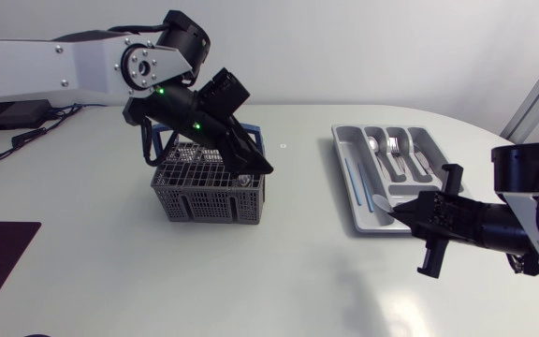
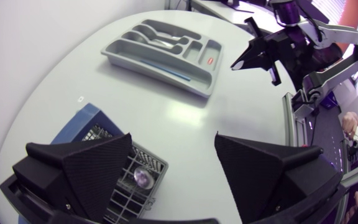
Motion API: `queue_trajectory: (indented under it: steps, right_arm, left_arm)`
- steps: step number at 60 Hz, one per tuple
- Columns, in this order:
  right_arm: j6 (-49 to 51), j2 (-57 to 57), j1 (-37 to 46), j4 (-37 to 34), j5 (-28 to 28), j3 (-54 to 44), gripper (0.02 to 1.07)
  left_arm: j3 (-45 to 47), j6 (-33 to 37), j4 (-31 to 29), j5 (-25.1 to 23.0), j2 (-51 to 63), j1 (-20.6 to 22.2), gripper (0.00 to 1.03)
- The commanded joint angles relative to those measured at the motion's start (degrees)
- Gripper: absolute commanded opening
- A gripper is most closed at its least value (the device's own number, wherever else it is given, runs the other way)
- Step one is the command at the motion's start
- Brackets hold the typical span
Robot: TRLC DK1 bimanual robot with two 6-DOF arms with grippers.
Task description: Unload the cutlery basket into the drawer organizer.
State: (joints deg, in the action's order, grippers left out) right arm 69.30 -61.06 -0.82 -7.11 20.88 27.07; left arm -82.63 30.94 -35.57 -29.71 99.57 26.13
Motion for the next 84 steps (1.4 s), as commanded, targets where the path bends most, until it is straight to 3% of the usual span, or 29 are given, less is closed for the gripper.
queue_trajectory:
  steps: [1,8,18,33,59,65,72,84]
  right_arm:
    - [4.9,0.4,1.5,3.4,-1.5,-3.5,0.07]
    - [8.0,-1.6,3.6,11.2,-3.3,-6.9,0.07]
    - [12.4,-9.5,8.6,21.6,-3.6,-8.6,0.07]
    - [18.2,-21.6,15.6,36.4,-2.9,-9.4,0.07]
    - [23.3,-29.8,21.9,44.1,-0.2,-7.5,0.09]
    - [23.3,-29.0,21.9,45.0,-0.2,-8.0,0.22]
    - [22.8,-27.4,21.7,45.0,-0.4,-8.3,0.55]
    - [22.2,-24.8,20.9,44.8,-1.0,-8.9,0.75]
  left_arm:
    - [3.5,-3.5,2.3,3.6,-1.8,0.9,0.93]
    - [6.9,-6.2,7.5,10.7,-3.1,1.9,0.93]
    - [8.1,-9.0,8.7,15.5,-3.6,2.0,0.93]
    - [10.5,-11.5,10.7,17.2,-5.2,2.3,0.93]
    - [11.3,-13.1,10.7,18.5,-6.5,2.4,0.93]
    - [11.5,-13.4,10.8,19.3,-7.3,2.3,0.93]
    - [12.1,-14.2,10.7,19.8,-8.7,2.3,0.93]
    - [12.8,-14.4,10.8,20.0,-10.2,2.3,0.93]
